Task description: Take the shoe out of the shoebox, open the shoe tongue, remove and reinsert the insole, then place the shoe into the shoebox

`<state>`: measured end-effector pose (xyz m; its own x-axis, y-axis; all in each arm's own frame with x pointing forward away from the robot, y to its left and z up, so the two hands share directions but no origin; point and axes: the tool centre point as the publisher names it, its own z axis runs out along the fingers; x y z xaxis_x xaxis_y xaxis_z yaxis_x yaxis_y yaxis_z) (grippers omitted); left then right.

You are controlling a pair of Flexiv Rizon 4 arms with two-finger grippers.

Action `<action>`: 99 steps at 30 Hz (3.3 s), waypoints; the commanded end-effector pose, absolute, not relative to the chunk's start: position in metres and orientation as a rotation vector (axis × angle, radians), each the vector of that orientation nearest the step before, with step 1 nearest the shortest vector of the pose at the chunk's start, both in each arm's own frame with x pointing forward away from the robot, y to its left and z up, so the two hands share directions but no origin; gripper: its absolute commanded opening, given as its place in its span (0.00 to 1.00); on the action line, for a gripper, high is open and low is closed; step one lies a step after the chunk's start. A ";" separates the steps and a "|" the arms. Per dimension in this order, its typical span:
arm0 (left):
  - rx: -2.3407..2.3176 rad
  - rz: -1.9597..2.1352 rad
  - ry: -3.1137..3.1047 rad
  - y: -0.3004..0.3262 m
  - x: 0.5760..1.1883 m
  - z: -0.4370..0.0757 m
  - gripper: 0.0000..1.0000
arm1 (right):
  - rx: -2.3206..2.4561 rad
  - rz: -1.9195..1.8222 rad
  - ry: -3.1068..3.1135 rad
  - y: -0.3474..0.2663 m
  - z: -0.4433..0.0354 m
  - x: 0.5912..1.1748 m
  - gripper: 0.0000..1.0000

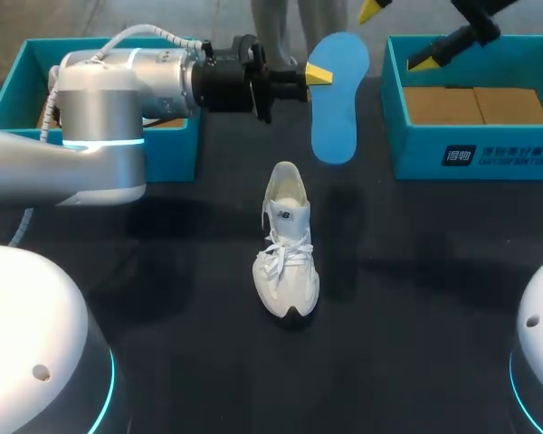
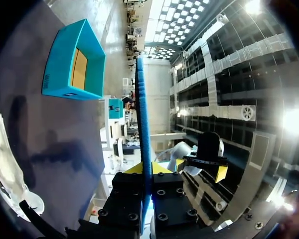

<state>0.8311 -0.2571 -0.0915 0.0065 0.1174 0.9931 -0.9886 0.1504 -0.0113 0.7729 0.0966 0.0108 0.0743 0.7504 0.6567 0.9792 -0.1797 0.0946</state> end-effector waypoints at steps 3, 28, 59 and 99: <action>1.012 1.150 -1.193 -0.257 0.830 -0.092 0.00 | -2.233 -0.479 -1.917 0.109 0.016 0.784 1.00; 1.017 1.152 -1.200 -0.257 0.825 -0.090 0.00 | -2.391 -0.084 -2.217 0.144 0.015 0.792 1.00; 1.021 1.155 -1.201 -0.253 0.826 -0.090 0.00 | -2.232 -0.440 -2.056 0.124 0.004 0.786 1.00; 1.022 1.166 -1.211 -0.249 0.829 -0.088 0.00 | -1.536 -1.297 -1.417 0.062 -0.071 0.782 1.00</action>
<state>0.8305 -0.2503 -0.0882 -0.0103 0.1059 0.9943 -0.9896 0.1415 -0.0253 0.7858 0.0635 -0.0591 0.0440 0.7691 0.6376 0.9728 -0.1783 0.1480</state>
